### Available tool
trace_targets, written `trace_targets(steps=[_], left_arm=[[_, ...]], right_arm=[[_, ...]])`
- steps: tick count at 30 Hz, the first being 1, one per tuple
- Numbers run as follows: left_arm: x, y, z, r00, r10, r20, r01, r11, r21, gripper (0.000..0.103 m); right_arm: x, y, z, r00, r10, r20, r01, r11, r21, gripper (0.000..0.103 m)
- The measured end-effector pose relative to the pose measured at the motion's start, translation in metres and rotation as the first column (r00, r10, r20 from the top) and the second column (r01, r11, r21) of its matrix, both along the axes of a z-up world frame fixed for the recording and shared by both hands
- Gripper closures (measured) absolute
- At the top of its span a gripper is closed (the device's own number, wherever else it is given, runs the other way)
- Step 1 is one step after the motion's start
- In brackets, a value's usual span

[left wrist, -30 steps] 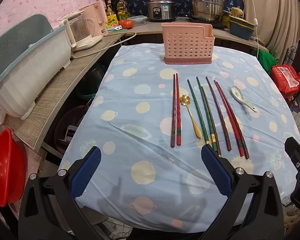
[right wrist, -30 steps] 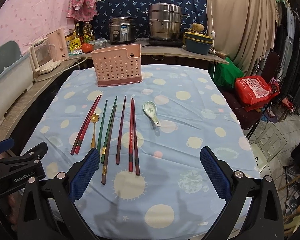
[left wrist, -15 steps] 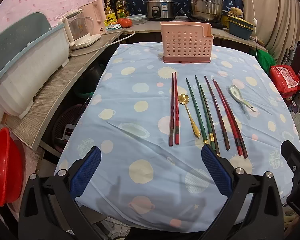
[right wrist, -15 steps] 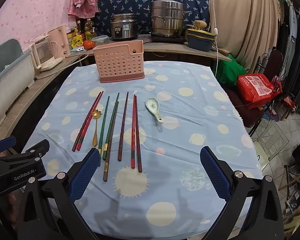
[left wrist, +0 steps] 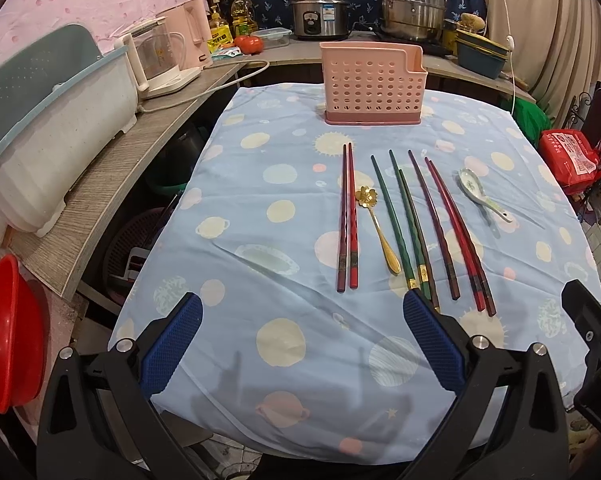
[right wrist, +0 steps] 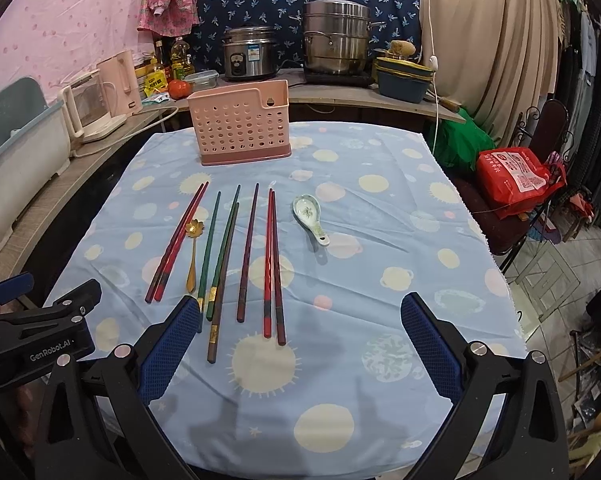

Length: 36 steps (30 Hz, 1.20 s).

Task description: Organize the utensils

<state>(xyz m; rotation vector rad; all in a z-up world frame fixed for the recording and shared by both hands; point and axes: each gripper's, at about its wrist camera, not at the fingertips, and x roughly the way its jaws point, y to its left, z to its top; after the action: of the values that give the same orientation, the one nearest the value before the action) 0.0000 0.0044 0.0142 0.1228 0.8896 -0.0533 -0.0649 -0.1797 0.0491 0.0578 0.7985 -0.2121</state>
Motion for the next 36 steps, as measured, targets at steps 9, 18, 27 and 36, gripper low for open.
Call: trace_targets(steps=[9,18,27,36], left_arm=[[0.001,0.000,0.000,1.000,0.000,0.001,0.000,1.000,0.000,0.007],[0.006,0.001,-0.001,1.000,-0.003,-0.008,0.003,1.000,0.007,0.007],[0.013,-0.003,-0.006,1.000,-0.009,-0.018,0.009,1.000,0.022,0.007],[0.039,0.013,-0.027,0.997,0.053,-0.058,-0.053,0.999,0.002,0.007]], right_arm=[[0.000,0.000,0.000,1.000,0.000,-0.001,0.000,1.000,0.002,0.007],[0.004,-0.002,0.000,1.000,-0.010,0.000,0.010,1.000,0.020,0.007],[0.014,-0.008,-0.007,1.000,-0.012,-0.013,0.012,1.000,0.029,0.007],[0.043,-0.037,-0.028,1.000,-0.014,-0.024,0.016,0.995,0.096,0.007]])
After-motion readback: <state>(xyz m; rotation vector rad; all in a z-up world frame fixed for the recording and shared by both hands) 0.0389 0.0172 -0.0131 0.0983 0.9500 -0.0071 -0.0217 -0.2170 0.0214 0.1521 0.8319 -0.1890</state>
